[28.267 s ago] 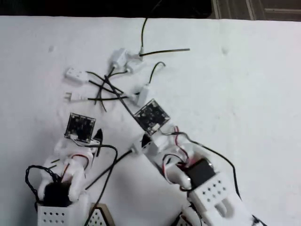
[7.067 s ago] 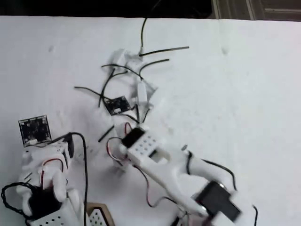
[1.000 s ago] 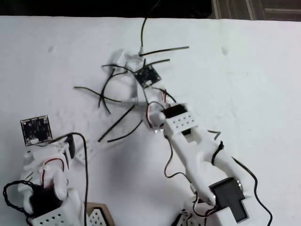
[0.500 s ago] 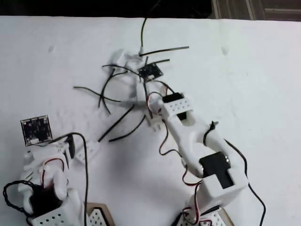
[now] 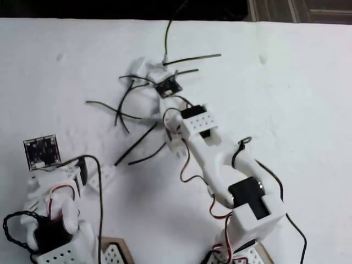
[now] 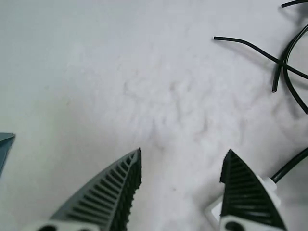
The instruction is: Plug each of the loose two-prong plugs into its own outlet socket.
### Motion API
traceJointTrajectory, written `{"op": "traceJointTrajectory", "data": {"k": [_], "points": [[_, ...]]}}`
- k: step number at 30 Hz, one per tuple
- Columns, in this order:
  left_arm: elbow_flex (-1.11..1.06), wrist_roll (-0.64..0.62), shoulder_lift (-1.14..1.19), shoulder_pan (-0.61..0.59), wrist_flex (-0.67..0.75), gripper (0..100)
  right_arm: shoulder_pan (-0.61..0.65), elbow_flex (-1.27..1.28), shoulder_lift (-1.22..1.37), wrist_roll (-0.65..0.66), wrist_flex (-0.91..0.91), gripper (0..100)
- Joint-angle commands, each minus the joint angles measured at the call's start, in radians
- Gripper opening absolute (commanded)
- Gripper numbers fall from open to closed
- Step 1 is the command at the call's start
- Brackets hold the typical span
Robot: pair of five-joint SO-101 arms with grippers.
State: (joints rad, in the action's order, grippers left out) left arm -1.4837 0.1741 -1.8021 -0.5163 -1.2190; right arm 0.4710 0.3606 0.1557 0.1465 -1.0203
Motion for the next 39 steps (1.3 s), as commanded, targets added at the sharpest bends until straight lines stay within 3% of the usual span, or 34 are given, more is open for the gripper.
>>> {"op": "traceJointTrajectory", "data": {"k": [1,10,21,24,37,39], "points": [[0.003,-0.008,-0.008,-0.007,0.023,27,0.008,-0.044,0.005,-0.012,-0.016,11.9],[0.003,-0.008,-0.008,-0.007,0.023,27,0.031,-0.129,0.168,-0.021,-0.015,11.9],[0.003,-0.008,-0.008,-0.007,0.023,27,0.065,-0.138,0.177,-0.021,-0.047,9.8],[0.003,-0.008,-0.008,-0.007,0.023,27,0.064,-0.149,0.150,-0.018,-0.064,1.2],[0.003,-0.006,-0.008,-0.005,0.023,27,0.068,-0.146,-0.186,-0.014,-0.332,1.8],[0.003,0.043,-0.008,-0.004,0.023,27,0.073,-0.135,-0.249,-0.017,-0.364,1.8]]}}
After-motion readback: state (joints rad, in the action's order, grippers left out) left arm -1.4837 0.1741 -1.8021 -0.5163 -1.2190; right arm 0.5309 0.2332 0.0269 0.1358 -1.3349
